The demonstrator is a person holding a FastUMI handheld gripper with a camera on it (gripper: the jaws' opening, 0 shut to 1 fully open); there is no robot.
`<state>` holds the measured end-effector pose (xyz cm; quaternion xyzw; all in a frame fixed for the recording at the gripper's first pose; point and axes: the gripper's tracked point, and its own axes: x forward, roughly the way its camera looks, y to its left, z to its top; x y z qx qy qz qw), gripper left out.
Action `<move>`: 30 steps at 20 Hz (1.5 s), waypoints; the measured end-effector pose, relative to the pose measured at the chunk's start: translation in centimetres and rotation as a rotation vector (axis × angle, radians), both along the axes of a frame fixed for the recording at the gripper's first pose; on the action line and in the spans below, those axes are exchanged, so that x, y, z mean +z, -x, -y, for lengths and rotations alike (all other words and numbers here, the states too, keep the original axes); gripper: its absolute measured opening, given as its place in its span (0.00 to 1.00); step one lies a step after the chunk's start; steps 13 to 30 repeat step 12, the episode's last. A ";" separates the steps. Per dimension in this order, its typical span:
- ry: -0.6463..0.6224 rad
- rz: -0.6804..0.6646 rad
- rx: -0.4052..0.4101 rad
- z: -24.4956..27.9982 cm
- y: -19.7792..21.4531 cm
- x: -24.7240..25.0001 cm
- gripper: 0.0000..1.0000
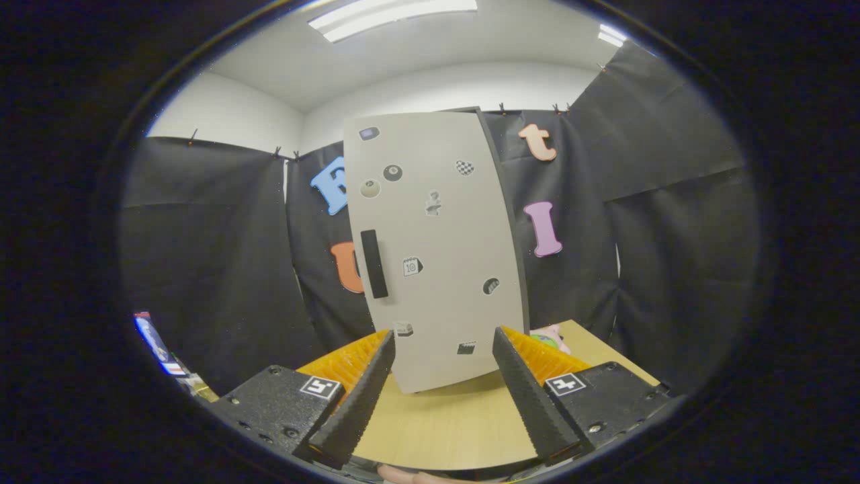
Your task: Open the shoe cabinet door, grab the shoes and put them into the shoe cabinet, then close the shoe cabinet door.
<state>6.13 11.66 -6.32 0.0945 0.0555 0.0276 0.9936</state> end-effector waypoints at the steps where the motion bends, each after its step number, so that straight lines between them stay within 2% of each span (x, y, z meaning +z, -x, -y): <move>1: 0.005 0.002 -0.028 1.1 0.6 0.0 0.96; 7: 0.135 0.088 -0.154 5.0 3.8 1.5 0.96; 12: 0.159 0.091 -0.125 4.6 4.6 1.2 0.96; 30: 0.159 0.091 -0.125 4.6 4.6 1.2 0.96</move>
